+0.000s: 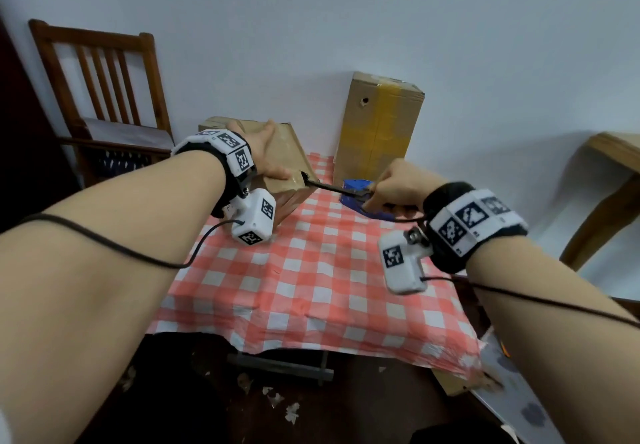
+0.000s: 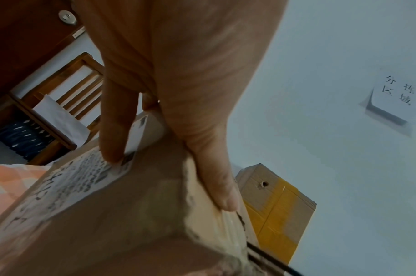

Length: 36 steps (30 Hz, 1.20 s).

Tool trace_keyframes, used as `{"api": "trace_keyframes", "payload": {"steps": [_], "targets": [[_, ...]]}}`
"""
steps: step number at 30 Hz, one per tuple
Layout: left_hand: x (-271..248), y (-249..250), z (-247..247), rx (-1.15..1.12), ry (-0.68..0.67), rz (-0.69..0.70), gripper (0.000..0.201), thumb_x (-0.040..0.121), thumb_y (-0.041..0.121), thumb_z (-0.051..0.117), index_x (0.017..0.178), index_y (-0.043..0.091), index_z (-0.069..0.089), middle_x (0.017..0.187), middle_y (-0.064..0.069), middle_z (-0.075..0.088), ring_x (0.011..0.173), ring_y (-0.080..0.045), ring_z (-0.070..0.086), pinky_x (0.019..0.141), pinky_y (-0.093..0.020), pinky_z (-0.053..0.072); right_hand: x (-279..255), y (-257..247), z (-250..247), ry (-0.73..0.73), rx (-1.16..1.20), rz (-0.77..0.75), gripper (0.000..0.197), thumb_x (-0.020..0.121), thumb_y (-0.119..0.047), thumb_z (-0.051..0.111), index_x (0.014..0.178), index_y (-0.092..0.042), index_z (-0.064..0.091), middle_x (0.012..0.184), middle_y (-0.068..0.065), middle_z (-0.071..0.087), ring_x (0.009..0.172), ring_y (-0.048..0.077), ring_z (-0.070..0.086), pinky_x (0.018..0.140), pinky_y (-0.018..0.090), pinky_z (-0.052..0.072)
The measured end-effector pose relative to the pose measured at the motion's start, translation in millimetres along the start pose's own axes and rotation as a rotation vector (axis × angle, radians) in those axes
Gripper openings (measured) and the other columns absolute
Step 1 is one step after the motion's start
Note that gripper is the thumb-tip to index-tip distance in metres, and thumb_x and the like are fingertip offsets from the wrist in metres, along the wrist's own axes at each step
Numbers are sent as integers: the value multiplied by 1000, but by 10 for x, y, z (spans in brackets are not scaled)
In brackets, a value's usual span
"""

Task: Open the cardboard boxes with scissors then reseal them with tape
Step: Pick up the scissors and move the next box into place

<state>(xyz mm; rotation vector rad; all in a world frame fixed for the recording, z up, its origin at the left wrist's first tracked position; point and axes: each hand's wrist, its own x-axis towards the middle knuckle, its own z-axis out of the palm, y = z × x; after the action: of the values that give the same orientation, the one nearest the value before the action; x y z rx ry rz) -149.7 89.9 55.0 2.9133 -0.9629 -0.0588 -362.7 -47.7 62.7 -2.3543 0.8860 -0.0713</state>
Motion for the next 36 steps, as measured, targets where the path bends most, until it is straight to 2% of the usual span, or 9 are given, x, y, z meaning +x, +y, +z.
{"api": "trace_keyframes", "payload": {"steps": [2,5,10,18,21,27,30,32,36], "targets": [[-30,93,-10,9,6,11,116,61,81,62,148,45,-5,150,-28,1,131,-59,23,103,-65,32,-16,-138,-86,6,-109,-10,29,77,-14,74,56,-6,56,35,-2,46,30,12,37,38,17,32],[-41,160,-17,25,0,-1,115,63,79,63,148,43,-5,151,-29,-1,133,-59,18,101,-66,29,-10,-172,-72,3,-151,5,33,77,-16,75,53,-7,54,32,-3,45,29,12,40,40,18,34],[-40,118,-24,35,10,5,114,62,80,62,149,42,-2,149,-29,5,130,-57,24,100,-63,34,-7,122,87,-36,64,-11,16,77,-14,78,88,-4,73,52,0,51,40,10,41,39,17,34],[-33,23,-37,34,13,-28,115,64,81,59,150,38,-4,150,-30,7,132,-54,24,102,-62,35,78,519,750,10,487,-54,23,79,-8,76,102,-9,71,59,0,49,45,12,41,45,22,37],[-41,22,-48,36,22,-24,114,67,79,58,151,33,-3,149,-32,11,133,-53,25,103,-59,35,115,533,860,43,519,-55,17,78,-9,77,93,-10,69,60,-1,52,46,12,44,49,23,40],[-1,-35,-18,-6,2,-34,118,60,85,56,149,39,-5,148,-31,9,130,-55,26,100,-62,36,134,522,920,54,607,-76,18,79,1,73,90,-1,58,61,-2,51,38,1,45,41,14,40],[-45,-12,-36,-6,5,-31,116,63,83,57,150,38,-6,149,-31,7,131,-55,26,102,-62,35,162,531,931,77,586,-86,16,79,2,72,87,-2,59,67,-5,53,47,5,47,44,15,41],[-51,-18,-41,-4,9,-36,114,66,81,58,150,37,-5,148,-31,9,131,-55,27,102,-61,35,173,544,924,111,570,-68,15,78,2,70,74,-3,57,65,-6,52,50,9,45,45,19,38],[-42,-72,-39,-23,15,-28,116,64,81,58,151,34,-2,147,-30,14,128,-51,32,101,-57,38,261,638,862,259,698,76,18,76,0,64,64,-9,54,57,4,45,48,16,38,45,25,31]]}}
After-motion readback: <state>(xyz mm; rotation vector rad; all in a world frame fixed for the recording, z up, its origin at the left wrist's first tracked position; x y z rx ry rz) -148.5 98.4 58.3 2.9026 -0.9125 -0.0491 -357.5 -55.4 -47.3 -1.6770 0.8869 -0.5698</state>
